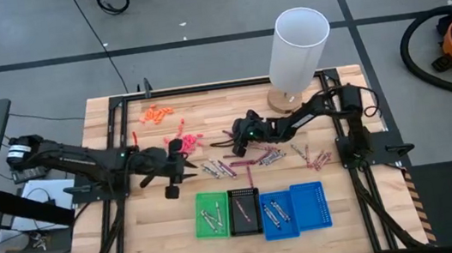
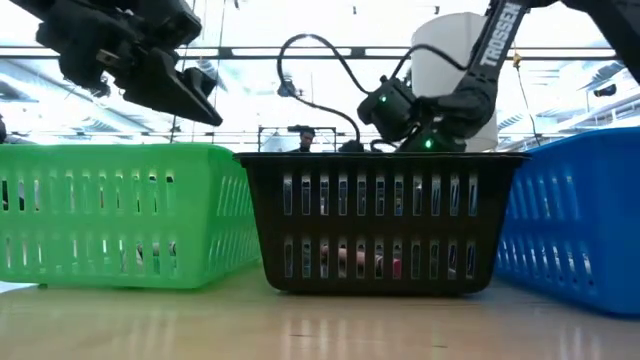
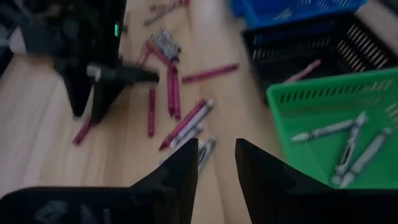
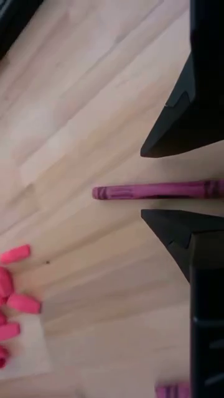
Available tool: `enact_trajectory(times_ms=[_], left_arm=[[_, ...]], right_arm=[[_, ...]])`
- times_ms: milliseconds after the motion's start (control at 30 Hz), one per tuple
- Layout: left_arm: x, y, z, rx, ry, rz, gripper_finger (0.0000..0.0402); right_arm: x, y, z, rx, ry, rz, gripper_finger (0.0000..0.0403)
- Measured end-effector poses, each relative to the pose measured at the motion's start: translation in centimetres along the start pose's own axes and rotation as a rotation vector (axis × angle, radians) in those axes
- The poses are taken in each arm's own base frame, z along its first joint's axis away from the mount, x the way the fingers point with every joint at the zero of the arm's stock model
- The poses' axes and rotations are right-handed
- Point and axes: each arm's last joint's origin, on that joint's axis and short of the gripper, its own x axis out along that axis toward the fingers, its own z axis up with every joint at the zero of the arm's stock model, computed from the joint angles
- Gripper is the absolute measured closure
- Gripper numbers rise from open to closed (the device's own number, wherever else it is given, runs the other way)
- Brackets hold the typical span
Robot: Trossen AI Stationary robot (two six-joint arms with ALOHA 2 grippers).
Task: Sort crayons
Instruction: Put the red crayon into the right blue bin
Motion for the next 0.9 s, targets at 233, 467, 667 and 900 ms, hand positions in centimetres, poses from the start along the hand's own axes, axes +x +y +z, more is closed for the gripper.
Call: enact_trajectory(times_ms=[233,467,667,900], left_arm=[[-0.23,-0.43,-0.78,-0.026,-0.065,-0.008,0.0286],[-0.29,-0.45,-0.9,-0.036,-0.067,-0.009,0.0286],[-0.33,-0.75,-0.71,-0.057,-0.084,-0.024,0.0286],[-0.31,-0.76,-0.78,-0.12,-0.076,-0.028,0.0285]], right_arm=[[1.29,-0.2,-0.48,0.003,-0.043,-0.006,0.0261],[1.28,-0.23,-0.62,0.0,-0.024,0.002,0.0326],[1.24,-0.23,-0.73,-0.005,-0.01,-0.002,0.0377],[0.63,-0.42,-0.3,-0.012,-0.007,-0.008,0.0377]])
